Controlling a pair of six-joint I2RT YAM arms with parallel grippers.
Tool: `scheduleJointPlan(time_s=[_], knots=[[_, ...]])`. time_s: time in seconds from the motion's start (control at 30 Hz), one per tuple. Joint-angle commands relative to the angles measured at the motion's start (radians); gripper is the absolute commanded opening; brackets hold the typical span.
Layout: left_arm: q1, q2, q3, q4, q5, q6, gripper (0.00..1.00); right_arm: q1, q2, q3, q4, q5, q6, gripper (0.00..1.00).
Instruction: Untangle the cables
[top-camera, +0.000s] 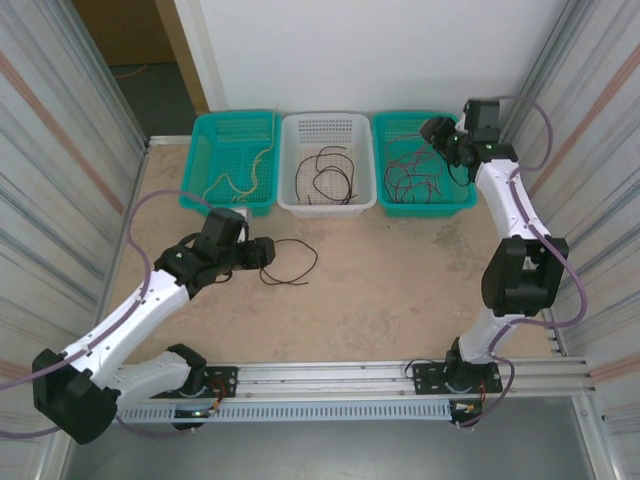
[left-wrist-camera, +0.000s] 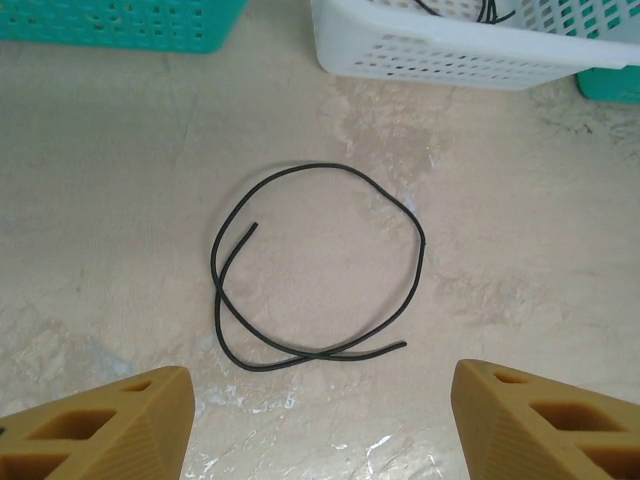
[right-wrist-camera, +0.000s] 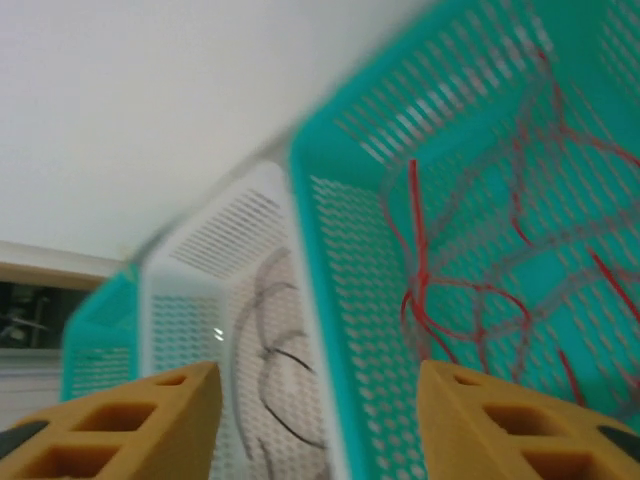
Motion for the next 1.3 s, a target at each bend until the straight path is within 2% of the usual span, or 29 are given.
scheduleJointPlan(time_s=[0.0, 0.13, 0.3, 0.47, 0.63, 0.77, 0.87, 1.03, 1.17, 1.27], knots=[[0.017, 0.025, -0.01, -0.047, 0.017, -0.005, 0.69, -0.008, -0.095, -0.083, 0.061, 0.028, 0.005, 0.6], [0.061, 0.118, 0.014, -0.115, 0.018, 0.023, 0.67, 0.001, -0.158, -0.12, 0.002, 0.035, -0.029, 0.71], [0.07, 0.25, 0.054, -0.157, 0.041, 0.058, 0.66, 0.067, -0.28, -0.214, -0.068, 0.094, -0.103, 0.71], [0.065, 0.395, 0.088, -0.16, 0.104, 0.069, 0.59, 0.235, -0.413, -0.356, -0.116, 0.173, -0.14, 0.71], [0.056, 0.485, 0.111, -0.148, 0.078, 0.04, 0.56, 0.436, -0.508, -0.495, -0.124, 0.236, -0.099, 0.71], [0.056, 0.521, 0.116, -0.121, 0.063, 0.031, 0.5, 0.531, -0.524, -0.541, -0.113, 0.248, -0.06, 0.69], [0.057, 0.55, 0.137, -0.104, 0.049, 0.03, 0.45, 0.594, -0.496, -0.534, -0.098, 0.248, -0.048, 0.63], [0.062, 0.625, 0.201, -0.097, 0.036, 0.026, 0.28, 0.673, -0.434, -0.467, -0.102, 0.271, -0.057, 0.54], [0.062, 0.681, 0.246, -0.14, 0.008, 0.008, 0.27, 0.682, -0.43, -0.43, -0.095, 0.262, -0.058, 0.53], [0.062, 0.695, 0.26, -0.167, -0.01, -0.01, 0.35, 0.682, -0.441, -0.414, -0.097, 0.27, -0.066, 0.53]])
